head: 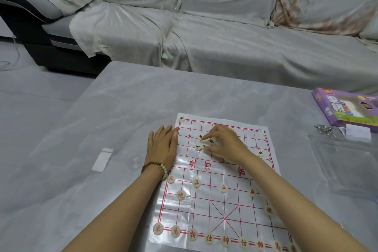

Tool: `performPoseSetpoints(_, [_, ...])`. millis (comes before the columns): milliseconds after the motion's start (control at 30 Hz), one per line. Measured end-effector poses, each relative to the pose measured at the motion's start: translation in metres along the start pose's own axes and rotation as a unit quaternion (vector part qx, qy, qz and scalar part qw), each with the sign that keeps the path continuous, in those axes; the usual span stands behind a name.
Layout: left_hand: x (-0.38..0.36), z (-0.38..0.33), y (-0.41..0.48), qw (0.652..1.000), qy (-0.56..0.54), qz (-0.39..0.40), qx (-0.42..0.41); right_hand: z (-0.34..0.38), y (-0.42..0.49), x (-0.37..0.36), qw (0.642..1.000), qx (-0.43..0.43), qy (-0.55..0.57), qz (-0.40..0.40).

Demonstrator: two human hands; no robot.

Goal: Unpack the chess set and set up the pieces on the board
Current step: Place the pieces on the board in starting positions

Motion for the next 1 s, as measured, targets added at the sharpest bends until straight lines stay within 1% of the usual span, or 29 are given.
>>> performPoseSetpoints(167, [0.000, 0.001, 0.002, 1.000, 0.003, -0.001, 0.002, 0.009, 0.002, -0.006, 0.999, 0.027, -0.035, -0.001])
performPoseSetpoints(267, [0.000, 0.000, 0.001, 1.000, 0.005, -0.001, 0.001, 0.013, 0.010, -0.013, 0.997, 0.035, -0.065, 0.012])
performPoseSetpoints(367, [-0.001, 0.000, 0.001, 1.000, 0.011, 0.001, 0.004, 0.015, 0.020, -0.012, 0.997, 0.046, -0.068, 0.008])
performPoseSetpoints(433, [-0.002, 0.001, 0.002, 1.000, 0.017, 0.003, 0.002, 0.016, 0.030, -0.006, 0.998, 0.037, -0.049, -0.030])
performPoseSetpoints(533, [-0.004, 0.003, 0.003, 1.000, 0.028, 0.005, -0.002, 0.008, 0.052, 0.003, 0.994, -0.017, -0.007, -0.111])
performPoseSetpoints(600, [-0.004, 0.002, 0.003, 1.000, 0.029, 0.002, -0.005, 0.001, 0.067, 0.001, 0.991, -0.054, 0.014, -0.125])
performPoseSetpoints(767, [-0.004, 0.004, 0.003, 1.000, 0.028, 0.001, -0.004, -0.009, 0.087, -0.013, 0.990, -0.087, -0.024, -0.109])
performPoseSetpoints(1000, [-0.005, 0.002, 0.002, 0.999, 0.034, 0.004, -0.002, -0.011, 0.090, -0.010, 0.998, -0.044, -0.024, -0.028])
Point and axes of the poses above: each hand's wrist, its own y-axis towards the middle knuckle, its own x-axis out of the back of the hand, z = x × y, the point moved 6 cm from there along y, towards the middle knuckle, and after that the axes turned 11 degrees about x, right-handed, at the moved point
